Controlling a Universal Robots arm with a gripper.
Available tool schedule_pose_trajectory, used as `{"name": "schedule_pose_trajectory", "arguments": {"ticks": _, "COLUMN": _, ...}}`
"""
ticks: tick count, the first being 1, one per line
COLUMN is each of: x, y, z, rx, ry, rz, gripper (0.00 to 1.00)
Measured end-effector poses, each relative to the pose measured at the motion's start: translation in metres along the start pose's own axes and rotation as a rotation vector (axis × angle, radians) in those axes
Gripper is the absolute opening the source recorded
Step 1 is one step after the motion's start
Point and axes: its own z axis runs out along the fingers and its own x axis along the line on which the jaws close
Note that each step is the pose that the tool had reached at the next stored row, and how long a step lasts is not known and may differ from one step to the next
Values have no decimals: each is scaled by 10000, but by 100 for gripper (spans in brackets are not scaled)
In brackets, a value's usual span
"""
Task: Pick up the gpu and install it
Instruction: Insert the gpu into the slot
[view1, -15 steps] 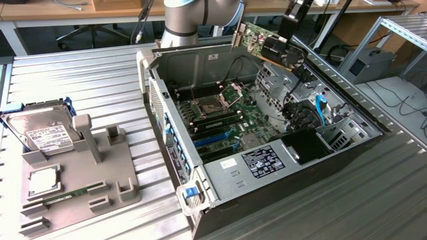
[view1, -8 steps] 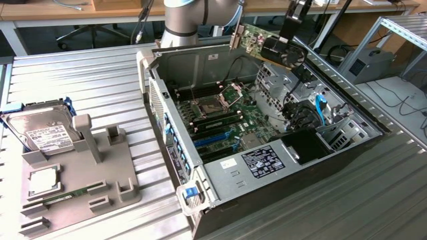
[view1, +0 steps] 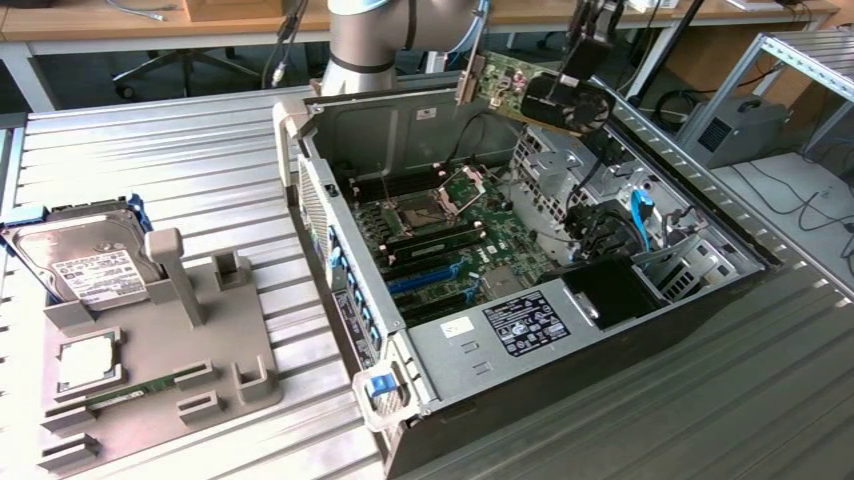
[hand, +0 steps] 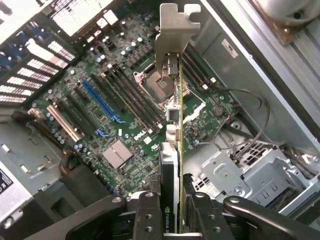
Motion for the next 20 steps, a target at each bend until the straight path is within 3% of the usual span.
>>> {"name": "schedule_pose_trajectory", "arguments": {"ticks": 7, "x": -7, "y": 6, "z": 1, "rx": -26, "ry": 43, "rz": -1305, "gripper": 27}}
{"name": "schedule_pose_trajectory", "arguments": {"ticks": 12, "x": -15, "y": 12, "z": 1, "rx": -51, "ry": 81, "rz": -2508, "gripper": 27}}
{"name": "schedule_pose_trajectory", "arguments": {"ticks": 20, "x": -23, "y": 19, "z": 3, "rx": -79, "ry": 118, "rz": -3778, "gripper": 27}}
